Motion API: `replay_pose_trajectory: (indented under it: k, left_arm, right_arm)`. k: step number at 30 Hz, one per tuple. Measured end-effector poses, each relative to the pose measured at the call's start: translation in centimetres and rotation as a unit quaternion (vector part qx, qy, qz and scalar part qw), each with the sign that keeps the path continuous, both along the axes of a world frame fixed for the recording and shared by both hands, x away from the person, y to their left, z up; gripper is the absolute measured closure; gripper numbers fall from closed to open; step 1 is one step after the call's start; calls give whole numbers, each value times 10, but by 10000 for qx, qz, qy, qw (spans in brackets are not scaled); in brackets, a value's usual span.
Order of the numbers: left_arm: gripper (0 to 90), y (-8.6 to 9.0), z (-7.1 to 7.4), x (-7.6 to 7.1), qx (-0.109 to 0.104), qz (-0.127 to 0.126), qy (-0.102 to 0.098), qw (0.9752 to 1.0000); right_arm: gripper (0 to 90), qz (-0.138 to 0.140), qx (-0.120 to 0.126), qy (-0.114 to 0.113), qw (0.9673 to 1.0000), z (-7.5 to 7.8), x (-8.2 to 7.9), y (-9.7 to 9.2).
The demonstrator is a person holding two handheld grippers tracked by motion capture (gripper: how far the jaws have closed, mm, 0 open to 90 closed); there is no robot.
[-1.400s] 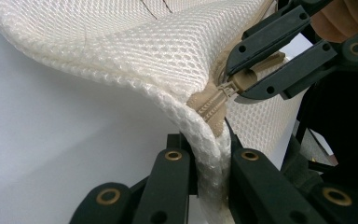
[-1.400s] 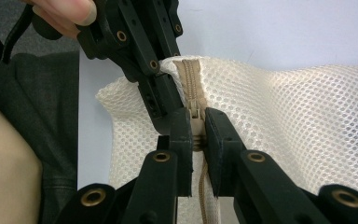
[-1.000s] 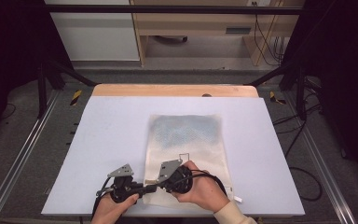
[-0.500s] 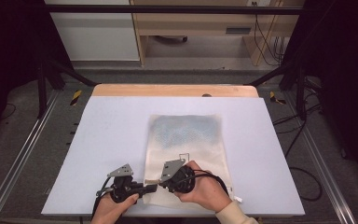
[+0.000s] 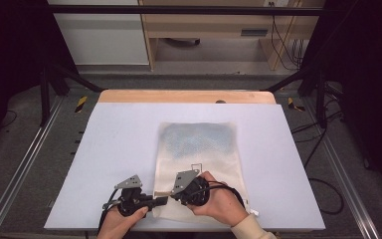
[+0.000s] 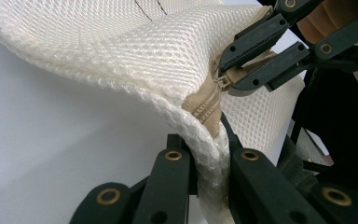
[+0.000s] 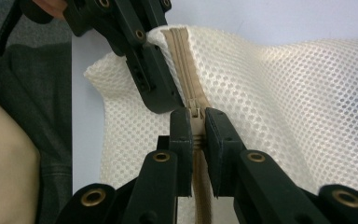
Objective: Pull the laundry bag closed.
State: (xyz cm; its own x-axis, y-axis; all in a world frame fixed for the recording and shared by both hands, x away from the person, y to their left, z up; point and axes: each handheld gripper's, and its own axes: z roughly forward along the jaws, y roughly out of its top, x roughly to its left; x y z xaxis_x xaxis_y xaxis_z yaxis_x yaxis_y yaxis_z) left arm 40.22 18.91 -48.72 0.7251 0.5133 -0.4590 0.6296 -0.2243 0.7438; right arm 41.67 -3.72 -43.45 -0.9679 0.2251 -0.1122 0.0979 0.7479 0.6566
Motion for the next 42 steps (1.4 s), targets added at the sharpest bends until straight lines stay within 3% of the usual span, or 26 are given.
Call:
replay_pose_trajectory:
  k: [26,42]
  left_arm:
    - [867,2,0,0,-51,24,53,10000]
    - [865,-8,-5,-2,-4,-57,78,10000]
  right_arm:
    - [821,-210,-35,5,9998,-1,2,-19]
    - [820,-246,-47,20,9997,-1,1,-29]
